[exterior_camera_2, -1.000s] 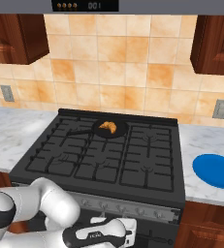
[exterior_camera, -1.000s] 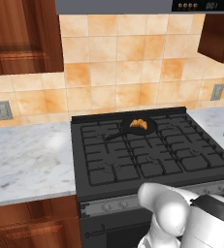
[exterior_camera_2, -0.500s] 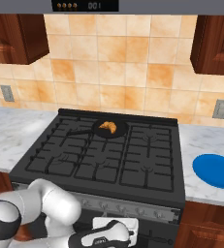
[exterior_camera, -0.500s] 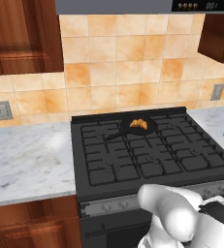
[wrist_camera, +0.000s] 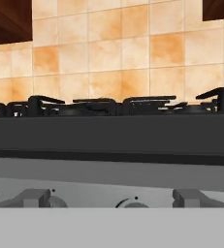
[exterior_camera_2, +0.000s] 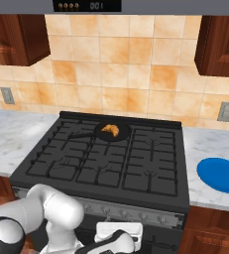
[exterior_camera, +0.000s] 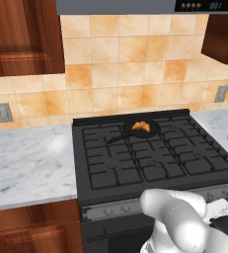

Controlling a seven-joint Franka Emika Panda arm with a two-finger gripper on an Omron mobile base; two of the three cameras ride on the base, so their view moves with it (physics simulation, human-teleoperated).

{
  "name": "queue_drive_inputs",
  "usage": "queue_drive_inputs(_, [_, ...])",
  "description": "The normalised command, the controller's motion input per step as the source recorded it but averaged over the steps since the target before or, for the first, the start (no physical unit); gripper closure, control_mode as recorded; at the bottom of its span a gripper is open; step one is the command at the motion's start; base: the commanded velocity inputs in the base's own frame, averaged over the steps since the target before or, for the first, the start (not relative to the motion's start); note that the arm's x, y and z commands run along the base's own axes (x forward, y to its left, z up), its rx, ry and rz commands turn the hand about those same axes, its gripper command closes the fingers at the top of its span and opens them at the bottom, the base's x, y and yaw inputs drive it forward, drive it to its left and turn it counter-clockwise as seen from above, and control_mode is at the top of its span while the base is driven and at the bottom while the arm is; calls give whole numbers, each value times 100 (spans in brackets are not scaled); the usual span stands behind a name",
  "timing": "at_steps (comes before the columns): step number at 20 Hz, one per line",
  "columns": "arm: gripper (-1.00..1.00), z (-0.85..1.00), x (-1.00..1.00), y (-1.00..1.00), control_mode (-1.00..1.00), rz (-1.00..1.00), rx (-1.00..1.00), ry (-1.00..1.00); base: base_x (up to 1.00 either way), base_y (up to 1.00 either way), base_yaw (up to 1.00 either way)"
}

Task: Pick the croissant and place it on the pan. Then turn on the stove to warm the croissant.

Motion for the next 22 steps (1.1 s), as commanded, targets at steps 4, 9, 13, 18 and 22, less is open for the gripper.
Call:
queue_drive_inputs(4, [-100, 0, 19, -6, -100, 0, 0, -3, 0, 0, 0])
queue_drive_inputs(9, [-100, -6, 18, -7, -100, 0, 0, 0, 0, 0, 0])
queue_drive_inputs(13, [-100, -17, 20, -12, -100, 0, 0, 0, 0, 0, 0])
queue_drive_inputs(18, [-100, -27, 19, -14, -100, 0, 0, 0, 0, 0, 0])
queue_drive_inputs(22, [-100, -36, 4, -13, -100, 0, -2, 0, 0, 0, 0])
